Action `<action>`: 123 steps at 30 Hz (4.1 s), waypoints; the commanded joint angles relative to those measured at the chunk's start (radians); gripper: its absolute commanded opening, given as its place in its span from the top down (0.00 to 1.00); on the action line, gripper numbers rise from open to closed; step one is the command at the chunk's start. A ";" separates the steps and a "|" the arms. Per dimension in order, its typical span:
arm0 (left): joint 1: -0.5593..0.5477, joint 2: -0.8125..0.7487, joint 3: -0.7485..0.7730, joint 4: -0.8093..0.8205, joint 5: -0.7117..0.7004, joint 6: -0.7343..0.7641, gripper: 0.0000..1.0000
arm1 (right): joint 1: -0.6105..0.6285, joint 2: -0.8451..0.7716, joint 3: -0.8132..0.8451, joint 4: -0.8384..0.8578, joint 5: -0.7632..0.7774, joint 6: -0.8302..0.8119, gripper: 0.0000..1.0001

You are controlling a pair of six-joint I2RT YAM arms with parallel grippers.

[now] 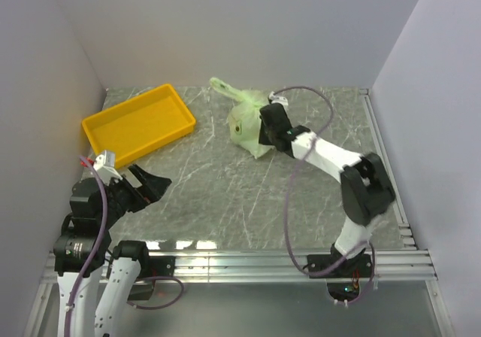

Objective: Untie the knot of the plastic bag and take out the fruit

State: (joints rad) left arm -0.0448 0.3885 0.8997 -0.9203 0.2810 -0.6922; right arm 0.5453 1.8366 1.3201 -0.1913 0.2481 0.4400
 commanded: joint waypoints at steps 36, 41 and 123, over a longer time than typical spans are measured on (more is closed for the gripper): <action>-0.636 0.780 0.090 0.547 -0.173 -0.044 0.01 | 0.067 -0.550 -0.048 -0.386 -0.269 -0.132 0.26; -0.678 0.920 0.149 0.552 -0.220 -0.018 0.09 | 0.065 -0.429 -0.099 -0.303 -0.325 -0.146 0.26; -0.832 1.067 0.075 0.729 -0.516 0.489 1.00 | -0.192 -1.071 -0.673 -0.312 -0.118 0.088 1.00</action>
State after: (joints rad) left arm -1.0016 1.5341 1.0126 -0.1699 -0.1345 -0.1001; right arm 0.3901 0.8043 0.6231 -0.4431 0.0040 0.5373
